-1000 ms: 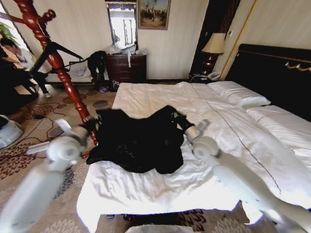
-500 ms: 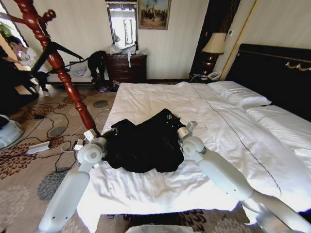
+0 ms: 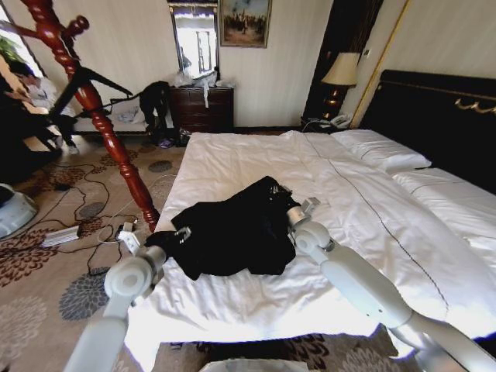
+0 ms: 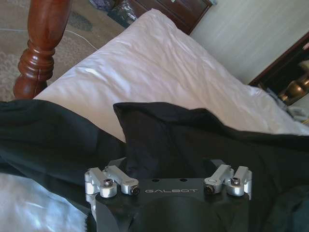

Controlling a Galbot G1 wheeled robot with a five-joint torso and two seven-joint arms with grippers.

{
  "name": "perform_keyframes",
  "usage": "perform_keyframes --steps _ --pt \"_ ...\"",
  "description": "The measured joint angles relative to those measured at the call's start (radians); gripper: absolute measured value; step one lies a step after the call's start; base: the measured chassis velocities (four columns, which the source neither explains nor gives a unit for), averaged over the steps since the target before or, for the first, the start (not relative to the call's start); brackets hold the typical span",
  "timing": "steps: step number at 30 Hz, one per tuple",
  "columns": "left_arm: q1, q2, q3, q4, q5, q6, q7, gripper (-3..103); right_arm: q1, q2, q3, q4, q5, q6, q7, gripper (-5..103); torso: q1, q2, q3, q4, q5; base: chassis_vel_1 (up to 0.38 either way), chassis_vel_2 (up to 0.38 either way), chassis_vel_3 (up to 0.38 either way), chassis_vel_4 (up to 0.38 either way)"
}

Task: Pick up the clothes from the bed and hang them on the clothes hanger.

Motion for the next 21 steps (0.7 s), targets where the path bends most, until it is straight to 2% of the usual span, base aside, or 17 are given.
perform_keyframes --steps 2,5,8,10,11,13,15,21 --pt "0.050 -0.012 -0.056 -0.055 -0.069 0.018 -0.017 97 -0.014 -0.009 0.009 0.012 -0.002 0.000 0.002 1 0.000 0.000 0.000 -0.0001 0.0002 0.000 0.000 0.000 0.000" --pt "0.138 -0.008 -0.089 -0.098 -0.081 0.030 -0.018 100 -0.030 -0.020 0.021 0.025 -0.004 0.000 0.002 1 0.000 0.000 0.000 0.0004 0.0002 0.000 0.000 0.000 0.000" --pt "0.242 -0.023 -0.076 -0.110 0.043 0.021 0.046 100 -0.044 -0.029 0.033 0.033 -0.010 0.000 0.002 1 0.000 0.000 0.000 0.0006 0.0000 0.000 0.000 0.000 0.000" --pt "0.255 -0.034 -0.070 -0.104 0.074 0.012 0.063 100 -0.045 -0.030 0.034 0.034 -0.011 0.000 0.002 1 0.000 0.000 0.000 0.0004 0.0000 0.000 0.000 0.000 0.000" --pt "0.264 -0.054 -0.063 -0.086 0.114 -0.003 0.080 100 -0.046 -0.031 0.036 0.035 -0.012 0.001 0.002 1 0.000 0.000 0.000 0.0002 0.0002 0.000 0.000 0.000 0.000" --pt "0.262 -0.092 -0.057 -0.056 0.139 -0.028 0.096 100 -0.046 -0.032 0.036 0.042 -0.012 0.001 0.003 1 0.000 0.000 0.000 0.0001 0.0000 0.000 0.000 0.000 0.000" --pt "0.259 -0.102 -0.055 -0.050 0.139 -0.032 0.099 100 -0.046 -0.032 0.037 0.043 -0.012 0.001 0.003 1 0.000 0.000 0.000 0.0002 -0.0001 0.000 0.000 0.000 0.000" --pt "0.225 -0.167 -0.042 0.004 0.104 -0.076 0.164 100 -0.055 -0.042 0.043 0.050 -0.013 0.001 0.005 1 0.000 0.000 0.000 0.0001 0.0001 0.000 0.000 0.000 0.000"
